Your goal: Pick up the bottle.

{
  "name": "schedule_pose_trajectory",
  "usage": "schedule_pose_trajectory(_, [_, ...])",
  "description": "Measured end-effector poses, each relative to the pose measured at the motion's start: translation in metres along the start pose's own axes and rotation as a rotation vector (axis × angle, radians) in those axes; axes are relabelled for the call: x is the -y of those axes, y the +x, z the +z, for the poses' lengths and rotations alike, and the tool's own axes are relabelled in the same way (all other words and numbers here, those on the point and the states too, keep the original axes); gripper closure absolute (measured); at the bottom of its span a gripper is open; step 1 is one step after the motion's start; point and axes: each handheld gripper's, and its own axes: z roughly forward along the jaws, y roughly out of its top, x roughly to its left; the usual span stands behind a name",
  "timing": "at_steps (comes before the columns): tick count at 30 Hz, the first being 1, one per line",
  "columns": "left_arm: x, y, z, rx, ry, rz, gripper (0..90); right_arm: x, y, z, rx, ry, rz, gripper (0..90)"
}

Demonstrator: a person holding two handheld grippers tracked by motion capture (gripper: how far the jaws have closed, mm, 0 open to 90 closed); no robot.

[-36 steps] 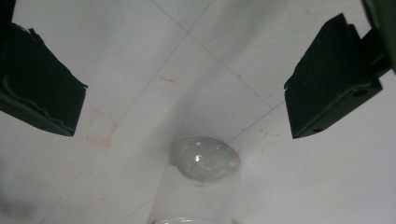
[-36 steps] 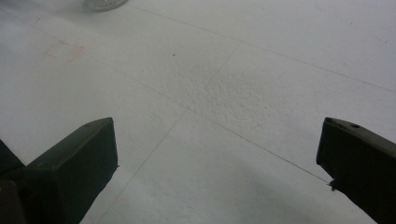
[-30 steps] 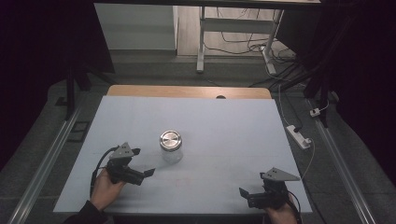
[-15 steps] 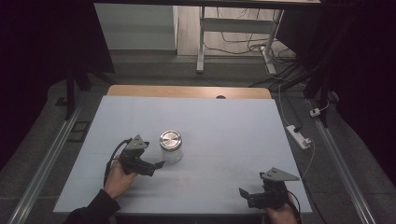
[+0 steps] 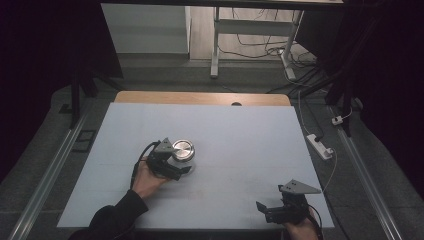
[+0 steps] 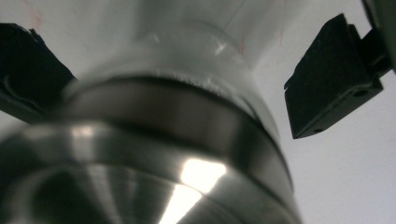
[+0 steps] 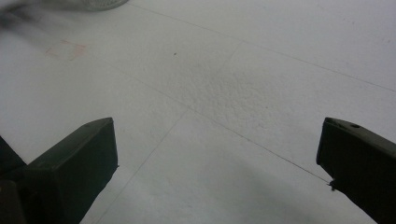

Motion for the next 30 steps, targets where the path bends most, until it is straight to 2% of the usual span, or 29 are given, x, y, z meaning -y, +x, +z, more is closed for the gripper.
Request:
schedule_pose_trajectory(3, [-0.002,0.001,0.007,0.017,0.000,0.003,0.0,0.000,0.000,0.000,-0.001,0.000,-0.002,0.0])
schedule_pose_trajectory(6, [-0.004,-0.001,0.009,0.016,-0.002,0.028,2.5,0.000,0.000,0.000,-0.001,0.000,-0.004,0.0])
schedule_pose_trajectory(9, [-0.005,-0.004,0.008,-0.007,0.000,0.057,8.9,0.000,0.000,0.000,-0.001,0.000,-0.003,0.0])
schedule_pose_trajectory(10, [-0.004,-0.005,0.007,-0.021,0.002,0.055,11.8,0.000,0.000,0.000,-0.001,-0.001,-0.003,0.0])
schedule_pose_trajectory(12, [-0.004,-0.004,0.006,-0.019,-0.002,0.047,14.9,0.000,0.001,0.000,0.001,-0.001,-0.008,0.0])
schedule_pose_trajectory(25, [-0.008,-0.008,0.004,-0.044,0.022,0.026,15.5,0.000,0.001,-0.001,0.002,-0.008,-0.010,0.0])
schedule_pose_trajectory(30, [-0.012,-0.010,-0.004,-0.046,0.007,0.028,15.5,0.001,0.001,-0.002,0.001,-0.013,-0.010,0.0])
